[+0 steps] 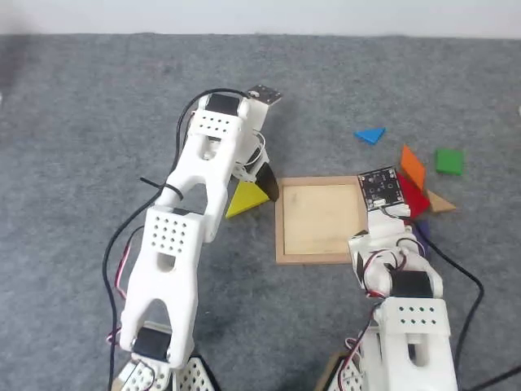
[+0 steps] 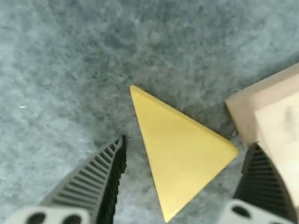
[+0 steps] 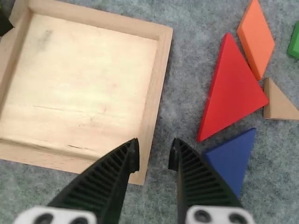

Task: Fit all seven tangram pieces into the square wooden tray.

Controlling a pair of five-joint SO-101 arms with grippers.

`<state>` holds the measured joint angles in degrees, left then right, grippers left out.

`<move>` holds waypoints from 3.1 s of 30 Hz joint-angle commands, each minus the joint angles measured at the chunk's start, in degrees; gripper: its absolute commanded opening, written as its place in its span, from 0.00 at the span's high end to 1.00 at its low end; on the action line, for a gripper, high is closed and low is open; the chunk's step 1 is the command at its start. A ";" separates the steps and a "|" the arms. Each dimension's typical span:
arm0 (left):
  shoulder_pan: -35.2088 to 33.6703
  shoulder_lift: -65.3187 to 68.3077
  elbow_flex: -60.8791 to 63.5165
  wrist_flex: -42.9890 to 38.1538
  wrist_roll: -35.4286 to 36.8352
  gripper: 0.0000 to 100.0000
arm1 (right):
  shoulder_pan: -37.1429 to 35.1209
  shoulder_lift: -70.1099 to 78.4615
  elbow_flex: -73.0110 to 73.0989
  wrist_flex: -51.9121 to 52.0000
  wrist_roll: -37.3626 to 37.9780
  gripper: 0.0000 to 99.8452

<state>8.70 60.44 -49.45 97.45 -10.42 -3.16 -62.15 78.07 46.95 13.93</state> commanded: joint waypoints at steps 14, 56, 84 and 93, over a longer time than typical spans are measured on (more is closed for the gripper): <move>-6.15 1.41 -2.07 2.99 -0.70 0.64 | -0.22 -1.36 -0.53 -0.92 1.05 0.87; -5.36 1.41 -2.42 2.99 13.19 0.66 | -0.13 -1.45 -0.53 -0.92 1.05 0.87; -5.98 -1.32 4.62 3.16 16.70 0.69 | -0.13 -1.45 -0.62 -0.92 1.05 0.87; -6.33 -15.82 21.49 -5.27 18.73 0.69 | -0.13 -1.45 -0.70 -0.92 1.05 0.87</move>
<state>2.29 50.68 -33.36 96.22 6.90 -3.16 -62.15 78.07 46.95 13.93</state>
